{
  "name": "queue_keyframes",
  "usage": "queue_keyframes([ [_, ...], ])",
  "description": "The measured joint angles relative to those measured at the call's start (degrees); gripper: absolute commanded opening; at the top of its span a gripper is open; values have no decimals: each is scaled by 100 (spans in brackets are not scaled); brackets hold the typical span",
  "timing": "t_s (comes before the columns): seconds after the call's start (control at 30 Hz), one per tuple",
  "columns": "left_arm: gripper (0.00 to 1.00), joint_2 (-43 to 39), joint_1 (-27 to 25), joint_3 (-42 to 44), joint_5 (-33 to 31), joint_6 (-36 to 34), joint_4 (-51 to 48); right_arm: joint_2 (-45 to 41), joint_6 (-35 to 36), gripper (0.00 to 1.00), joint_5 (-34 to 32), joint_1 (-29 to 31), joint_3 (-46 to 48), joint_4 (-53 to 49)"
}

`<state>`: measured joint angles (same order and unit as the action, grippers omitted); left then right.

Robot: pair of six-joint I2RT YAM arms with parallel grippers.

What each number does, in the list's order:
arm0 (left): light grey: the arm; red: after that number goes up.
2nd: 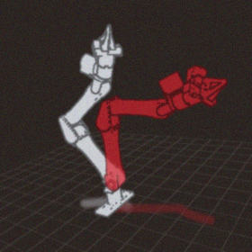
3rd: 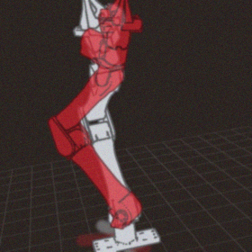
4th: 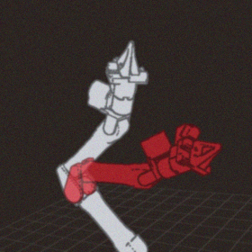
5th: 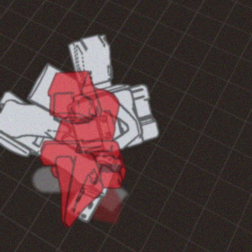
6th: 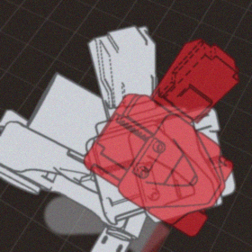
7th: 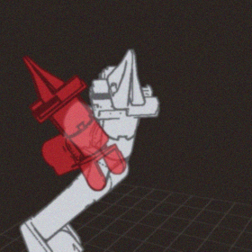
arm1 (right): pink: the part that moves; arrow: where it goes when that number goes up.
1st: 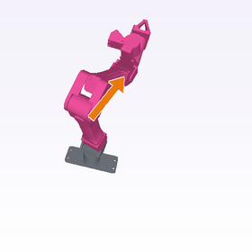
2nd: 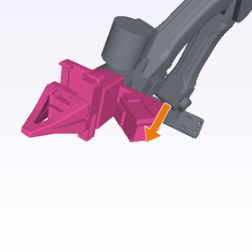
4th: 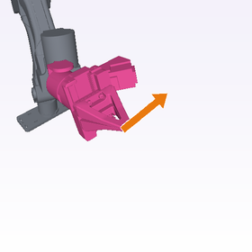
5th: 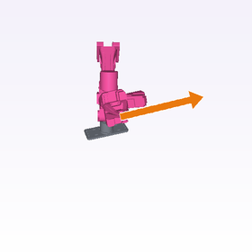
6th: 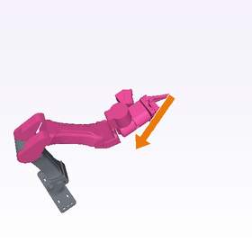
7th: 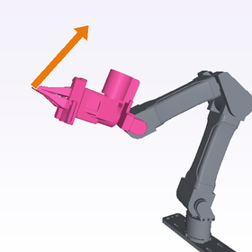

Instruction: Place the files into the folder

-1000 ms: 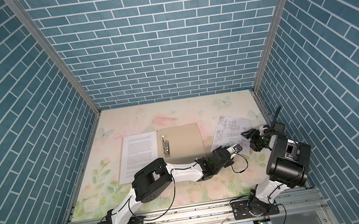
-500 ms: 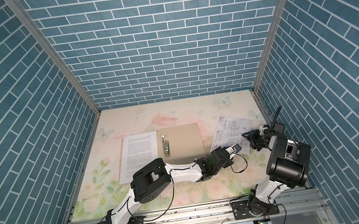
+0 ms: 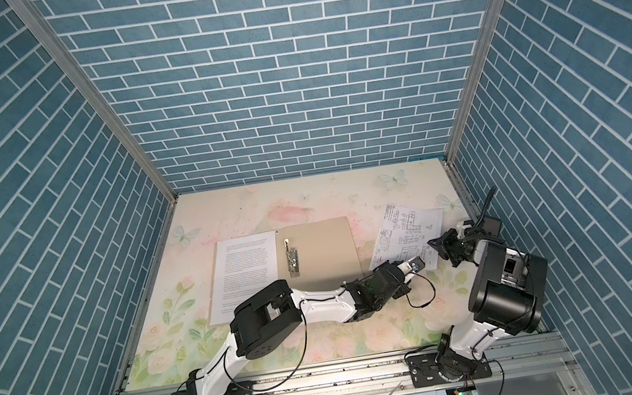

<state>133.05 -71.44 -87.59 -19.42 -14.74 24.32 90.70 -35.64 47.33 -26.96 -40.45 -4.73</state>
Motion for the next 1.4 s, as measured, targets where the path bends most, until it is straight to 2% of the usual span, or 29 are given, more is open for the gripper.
queue_keyframes([
  [0.1, 54, 0, -20, 0, 17, 42, -4, -61, 22, 0, -24, 0, 0, -114],
  [0.23, 89, -11, -39, 13, 24, 129, -46, -201, 72, 0, -92, 0, -9, -282],
  [0.27, 96, -33, -46, 39, 22, 140, -44, -256, 92, 0, -107, 0, -17, -332],
  [0.3, 99, -74, -50, 92, 33, 144, -37, -295, 98, 0, -120, 2, -33, -387],
  [0.47, 100, -590, -85, 638, 35, 164, 83, -494, 118, 0, -343, 131, -332, -713],
  [0.6, 100, -1178, -105, 1220, -70, 251, 284, -614, 116, 0, -675, 575, -782, -1021],
  [0.73, 100, -1808, -107, 1799, -411, 365, 466, -636, 92, 0, -1071, 1314, -1333, -1248],
  [0.93, 100, -2791, -15, 2452, -1283, 619, 411, -431, -114, 0, -1565, 2586, -2382, -1519],
  [1.03, 99, -3392, 262, 2841, -1582, 1023, 249, -79, -240, 0, -1735, 3239, -3108, -1600],
  [1.13, 99, -4022, 789, 3338, -1720, 1565, 55, 363, -356, 0, -1827, 3871, -3840, -1694],
  [1.3, 100, -4841, 1687, 3974, -1775, 2374, -496, 1178, -481, 0, -1823, 4870, -5101, -1886],
  [1.4, 100, -5241, 2083, 4212, -1733, 2750, -879, 1381, -575, 0, -1720, 5309, -5611, -1947],
])
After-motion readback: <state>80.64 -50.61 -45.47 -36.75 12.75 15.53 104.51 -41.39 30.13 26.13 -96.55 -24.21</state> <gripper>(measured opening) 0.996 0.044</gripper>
